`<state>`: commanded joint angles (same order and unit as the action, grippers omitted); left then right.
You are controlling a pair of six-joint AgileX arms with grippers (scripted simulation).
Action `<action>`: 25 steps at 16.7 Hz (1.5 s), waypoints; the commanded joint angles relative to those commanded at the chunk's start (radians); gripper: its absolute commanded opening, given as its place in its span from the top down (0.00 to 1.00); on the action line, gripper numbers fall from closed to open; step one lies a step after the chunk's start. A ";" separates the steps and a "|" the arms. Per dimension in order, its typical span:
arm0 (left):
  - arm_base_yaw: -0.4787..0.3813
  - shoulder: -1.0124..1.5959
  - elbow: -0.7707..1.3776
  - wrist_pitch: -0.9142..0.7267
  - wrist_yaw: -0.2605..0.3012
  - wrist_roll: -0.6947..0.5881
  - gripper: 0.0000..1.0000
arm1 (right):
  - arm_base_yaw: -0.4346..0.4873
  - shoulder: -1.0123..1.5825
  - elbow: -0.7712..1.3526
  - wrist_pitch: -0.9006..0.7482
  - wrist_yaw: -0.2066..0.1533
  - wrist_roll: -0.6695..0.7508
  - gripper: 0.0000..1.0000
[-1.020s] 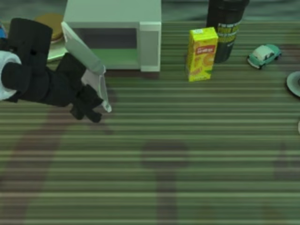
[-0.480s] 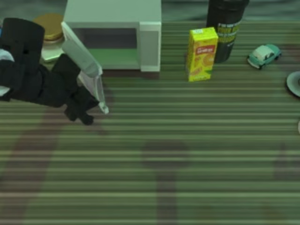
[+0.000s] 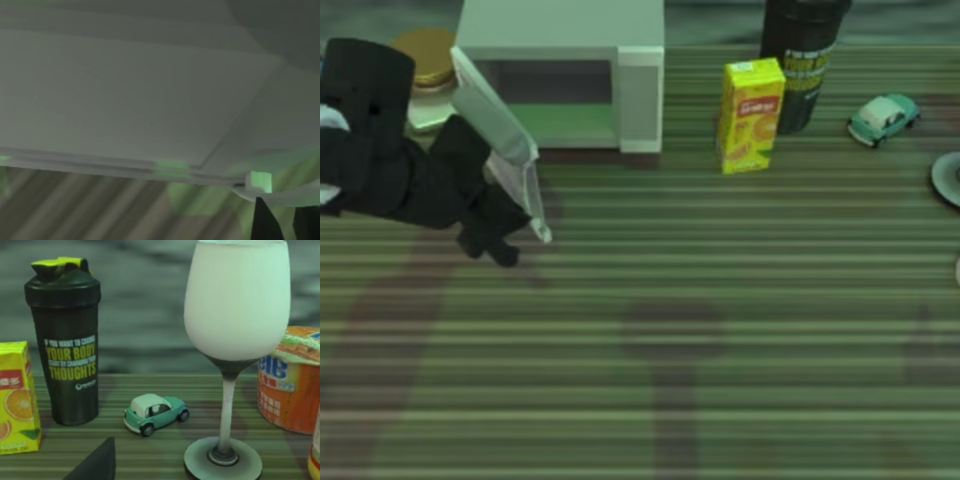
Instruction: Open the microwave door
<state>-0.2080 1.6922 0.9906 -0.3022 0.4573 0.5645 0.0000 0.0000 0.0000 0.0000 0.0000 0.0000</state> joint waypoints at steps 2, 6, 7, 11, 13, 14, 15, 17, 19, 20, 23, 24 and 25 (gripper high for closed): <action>0.000 0.000 0.000 0.000 0.000 0.000 1.00 | 0.000 0.000 0.000 0.000 0.000 0.000 0.00; 0.000 0.000 0.000 0.000 0.000 0.000 1.00 | 0.000 0.000 0.000 0.000 0.000 0.000 0.00; 0.000 0.000 0.000 0.000 0.000 0.000 1.00 | 0.000 0.000 0.000 0.000 0.000 0.000 0.00; 0.000 0.000 0.000 0.000 0.000 0.000 1.00 | 0.000 0.000 0.000 0.000 0.000 0.000 0.00; 0.000 0.000 0.000 0.000 0.000 0.000 1.00 | 0.000 0.000 0.000 0.000 0.000 0.000 0.00; 0.000 0.000 0.000 0.000 0.000 0.000 1.00 | 0.000 0.000 0.000 0.000 0.000 0.000 0.00; 0.000 0.000 0.000 0.000 0.000 0.000 1.00 | 0.000 0.000 0.000 0.000 0.000 0.000 0.00; -0.004 0.000 -0.005 -0.003 0.006 -0.001 1.00 | 0.000 0.000 0.000 0.000 0.000 0.000 0.00; 0.006 0.003 -0.001 -0.015 0.016 0.022 1.00 | 0.000 0.000 0.000 0.000 0.000 0.000 0.00; 0.011 0.003 0.002 -0.020 0.021 0.033 1.00 | 0.000 0.000 0.000 0.000 0.000 0.000 0.00; 0.028 0.004 0.010 -0.037 0.039 0.069 1.00 | 0.000 0.000 0.000 0.000 0.000 0.000 0.00; 0.031 0.004 0.011 -0.042 0.042 0.077 1.00 | 0.000 0.000 0.000 0.000 0.000 0.000 0.00; 0.031 0.005 0.011 -0.042 0.042 0.077 1.00 | 0.000 0.000 0.000 0.000 0.000 0.000 0.00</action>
<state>-0.1765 1.6967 1.0014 -0.3443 0.4997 0.6419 0.0000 0.0000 0.0000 0.0000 0.0000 0.0000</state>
